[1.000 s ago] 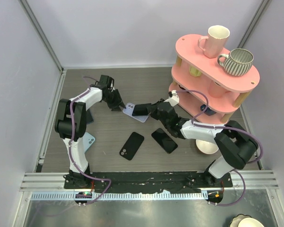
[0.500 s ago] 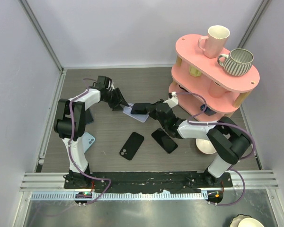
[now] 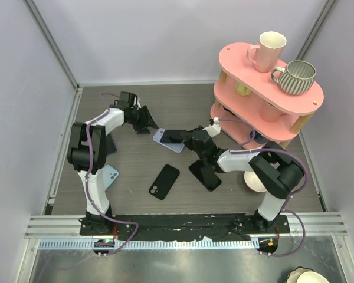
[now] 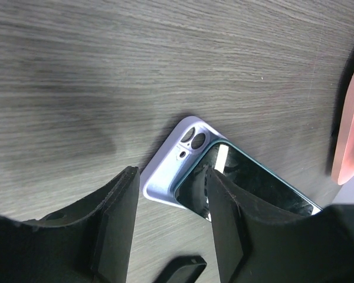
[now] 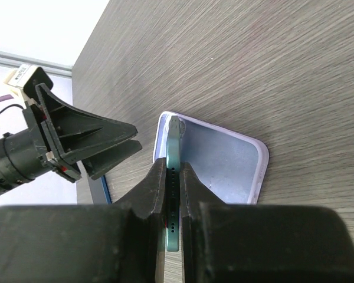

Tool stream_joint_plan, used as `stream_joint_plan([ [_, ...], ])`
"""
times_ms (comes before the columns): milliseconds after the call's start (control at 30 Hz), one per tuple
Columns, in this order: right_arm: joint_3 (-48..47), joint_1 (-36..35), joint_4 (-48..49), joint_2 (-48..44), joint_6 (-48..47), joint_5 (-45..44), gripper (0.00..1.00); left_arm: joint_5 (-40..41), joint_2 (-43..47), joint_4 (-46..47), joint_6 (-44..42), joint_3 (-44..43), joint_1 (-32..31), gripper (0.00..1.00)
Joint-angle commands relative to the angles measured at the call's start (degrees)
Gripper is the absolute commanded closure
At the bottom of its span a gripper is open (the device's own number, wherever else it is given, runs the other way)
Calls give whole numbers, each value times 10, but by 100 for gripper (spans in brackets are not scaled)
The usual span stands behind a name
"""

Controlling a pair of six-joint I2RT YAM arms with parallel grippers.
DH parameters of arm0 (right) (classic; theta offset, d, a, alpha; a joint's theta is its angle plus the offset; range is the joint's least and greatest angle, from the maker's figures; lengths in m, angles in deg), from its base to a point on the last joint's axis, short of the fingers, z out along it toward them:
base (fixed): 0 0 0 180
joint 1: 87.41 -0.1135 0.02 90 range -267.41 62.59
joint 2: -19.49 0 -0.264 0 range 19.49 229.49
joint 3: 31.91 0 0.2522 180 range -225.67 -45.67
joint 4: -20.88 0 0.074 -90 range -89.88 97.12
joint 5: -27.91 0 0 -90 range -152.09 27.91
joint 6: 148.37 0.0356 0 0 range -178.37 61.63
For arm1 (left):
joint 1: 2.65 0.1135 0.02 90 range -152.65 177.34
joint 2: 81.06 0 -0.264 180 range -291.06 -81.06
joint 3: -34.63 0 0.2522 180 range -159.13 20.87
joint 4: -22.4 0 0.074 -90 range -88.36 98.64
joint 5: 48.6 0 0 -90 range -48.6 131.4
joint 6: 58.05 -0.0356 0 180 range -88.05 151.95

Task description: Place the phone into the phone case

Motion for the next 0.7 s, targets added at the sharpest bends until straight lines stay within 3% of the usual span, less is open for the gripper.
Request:
stream_joint_plan([
  [0,-11,-3,67,1,26,-22,99,-49,-23,49,18,-6,5,46],
  [200,-4,-4,77,20,50,-20,87,-70,-35,87,47,22,5,46],
  [667,-11,-4,45,59,75,-11,76,-98,-38,125,77,51,5,46],
])
